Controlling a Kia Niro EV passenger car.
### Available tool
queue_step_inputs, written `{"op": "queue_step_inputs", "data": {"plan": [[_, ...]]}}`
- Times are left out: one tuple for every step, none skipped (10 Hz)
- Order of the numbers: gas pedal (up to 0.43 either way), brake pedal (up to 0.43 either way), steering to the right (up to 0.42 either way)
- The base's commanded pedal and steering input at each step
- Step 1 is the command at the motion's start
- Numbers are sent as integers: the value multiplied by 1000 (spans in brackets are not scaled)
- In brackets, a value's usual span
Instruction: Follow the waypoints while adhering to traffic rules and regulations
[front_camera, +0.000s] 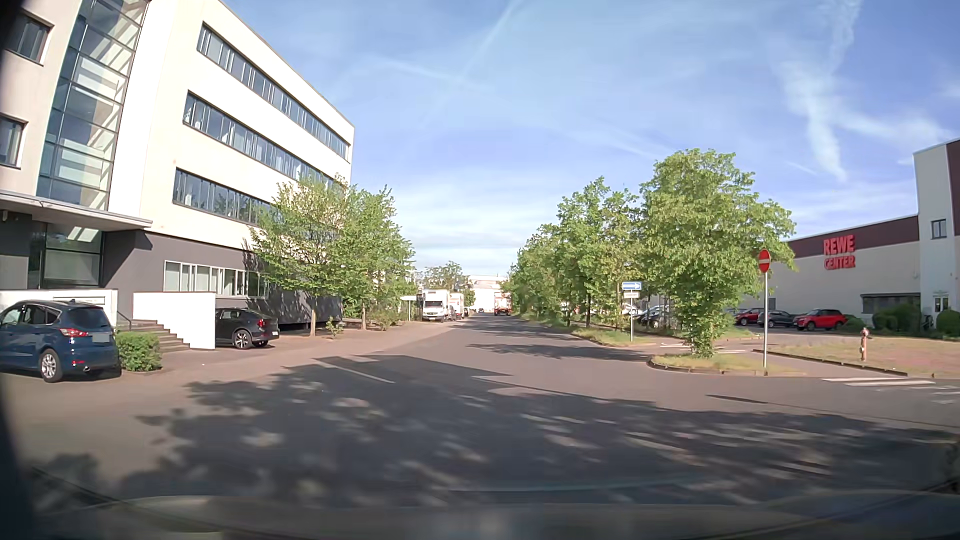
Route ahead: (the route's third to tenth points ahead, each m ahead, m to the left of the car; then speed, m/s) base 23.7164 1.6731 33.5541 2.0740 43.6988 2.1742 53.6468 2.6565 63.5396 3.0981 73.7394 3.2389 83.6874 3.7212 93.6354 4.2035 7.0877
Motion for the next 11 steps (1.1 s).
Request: {"op": "queue_step_inputs", "data": {"plan": [[350, 0, 13], [339, 0, 14], [339, 0, 14], [331, 0, 15], [319, 0, 15], [299, 0, 15], [287, 0, 15], [287, 0, 15], [268, 0, 14], [260, 0, 10], [248, 0, 5]]}}
